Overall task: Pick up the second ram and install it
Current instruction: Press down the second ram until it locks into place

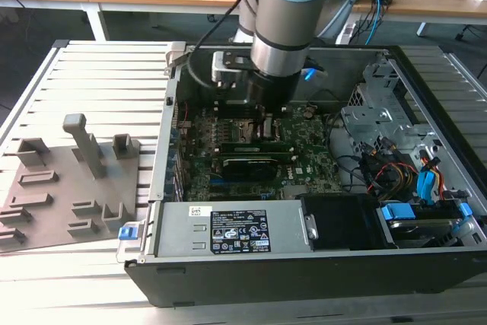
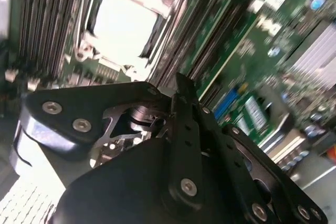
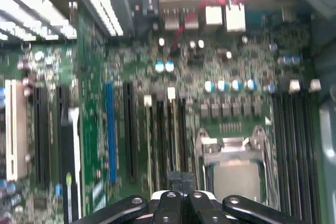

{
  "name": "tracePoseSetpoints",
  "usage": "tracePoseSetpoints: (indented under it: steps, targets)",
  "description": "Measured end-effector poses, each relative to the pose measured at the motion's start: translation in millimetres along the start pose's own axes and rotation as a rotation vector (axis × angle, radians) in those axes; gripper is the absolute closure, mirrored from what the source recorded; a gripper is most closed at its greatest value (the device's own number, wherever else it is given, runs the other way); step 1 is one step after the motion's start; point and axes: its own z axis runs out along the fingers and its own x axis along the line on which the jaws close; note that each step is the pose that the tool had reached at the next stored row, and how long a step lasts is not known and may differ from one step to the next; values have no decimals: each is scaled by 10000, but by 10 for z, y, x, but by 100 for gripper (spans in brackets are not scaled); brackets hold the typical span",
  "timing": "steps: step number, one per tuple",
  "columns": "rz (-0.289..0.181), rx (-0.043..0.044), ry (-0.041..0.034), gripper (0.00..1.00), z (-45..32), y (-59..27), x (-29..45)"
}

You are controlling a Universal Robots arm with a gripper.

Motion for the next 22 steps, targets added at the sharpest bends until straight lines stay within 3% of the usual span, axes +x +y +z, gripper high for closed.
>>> tracePoseSetpoints:
  steps: [3,9,14,16,17,18,20,22]
  targets:
    - [-9,12,-170,89,23,180,11]
    - [-11,10,-193,89,86,205,16]
    - [14,6,-234,89,28,128,9]
    - [13,5,-249,89,-141,137,4]
    - [14,-10,-253,89,-146,120,4]
    - [16,-58,-250,89,-148,85,2]
    - [27,-274,-243,89,-159,-80,-7]
    - [30,-336,-238,89,-240,-138,-14]
